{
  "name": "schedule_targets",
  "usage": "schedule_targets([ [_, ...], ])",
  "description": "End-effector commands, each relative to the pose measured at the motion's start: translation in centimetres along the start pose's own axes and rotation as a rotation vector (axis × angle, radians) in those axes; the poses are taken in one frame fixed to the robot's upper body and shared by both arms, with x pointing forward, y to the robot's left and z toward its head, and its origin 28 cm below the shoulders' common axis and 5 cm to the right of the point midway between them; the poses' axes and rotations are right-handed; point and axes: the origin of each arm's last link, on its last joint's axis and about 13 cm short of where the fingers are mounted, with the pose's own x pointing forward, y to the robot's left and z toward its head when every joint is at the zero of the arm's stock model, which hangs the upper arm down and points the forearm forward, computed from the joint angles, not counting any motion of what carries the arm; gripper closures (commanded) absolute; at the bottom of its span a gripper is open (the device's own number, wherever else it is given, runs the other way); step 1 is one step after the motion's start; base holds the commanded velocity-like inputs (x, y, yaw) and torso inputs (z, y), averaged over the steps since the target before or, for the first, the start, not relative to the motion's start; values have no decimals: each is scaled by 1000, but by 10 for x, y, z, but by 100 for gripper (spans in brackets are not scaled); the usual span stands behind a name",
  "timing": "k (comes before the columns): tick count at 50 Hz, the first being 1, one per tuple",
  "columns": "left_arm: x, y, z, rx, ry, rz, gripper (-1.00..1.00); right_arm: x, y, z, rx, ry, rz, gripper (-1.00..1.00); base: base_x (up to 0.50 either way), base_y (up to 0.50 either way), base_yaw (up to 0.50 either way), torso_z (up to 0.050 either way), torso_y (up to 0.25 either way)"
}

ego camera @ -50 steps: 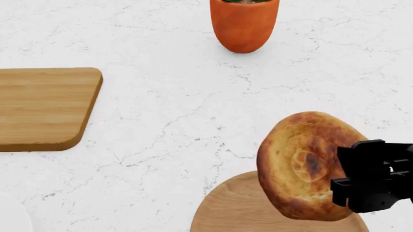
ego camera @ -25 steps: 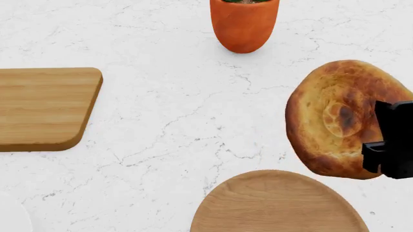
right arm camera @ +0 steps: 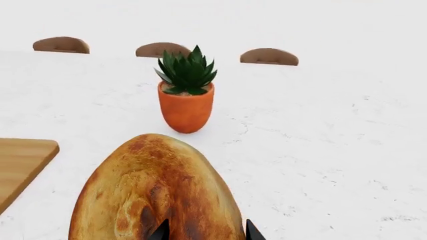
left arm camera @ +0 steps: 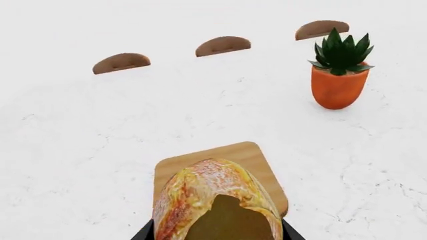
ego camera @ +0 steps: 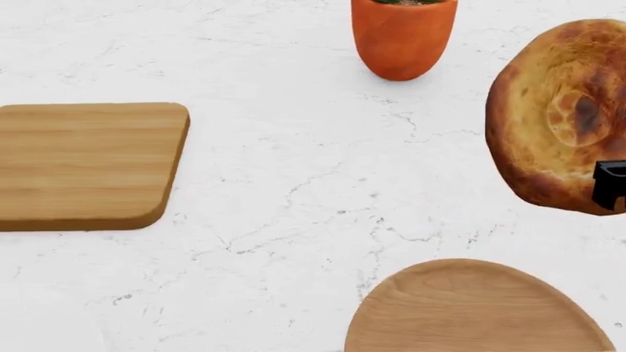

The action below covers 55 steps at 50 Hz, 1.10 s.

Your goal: Place all breads on the cutting board.

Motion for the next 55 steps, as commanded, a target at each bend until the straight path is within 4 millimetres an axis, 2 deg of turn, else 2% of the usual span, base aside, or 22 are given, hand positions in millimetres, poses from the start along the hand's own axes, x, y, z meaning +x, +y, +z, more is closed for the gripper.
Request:
schedule_targets([
  [1, -7, 6, 13, -16, -85, 45, 100, 1, 2, 5, -4, -43, -5, 100, 0, 500, 0, 0, 0],
  [12, 5, 4, 9, -4, -63, 45, 100, 0, 3, 6, -21, -48, 19, 100, 0, 500, 0, 0, 0],
  [18, 2, 2, 14, 5, -75, 44, 100, -1, 2, 11, -21, -66, 17, 100, 0, 500, 0, 0, 0],
  [33, 7, 1, 11, 16, -70, 47, 100, 4, 2, 6, -16, -72, 17, 100, 0, 499, 0, 0, 0],
  [46, 7, 2, 9, 13, -67, 49, 100, 3, 1, 7, -25, -67, 8, 100, 3, 151, 0, 0, 0],
  [55, 7, 2, 9, 14, -68, 48, 100, 2, 2, 7, -35, -67, 16, 100, 438, 134, 0, 0, 0],
])
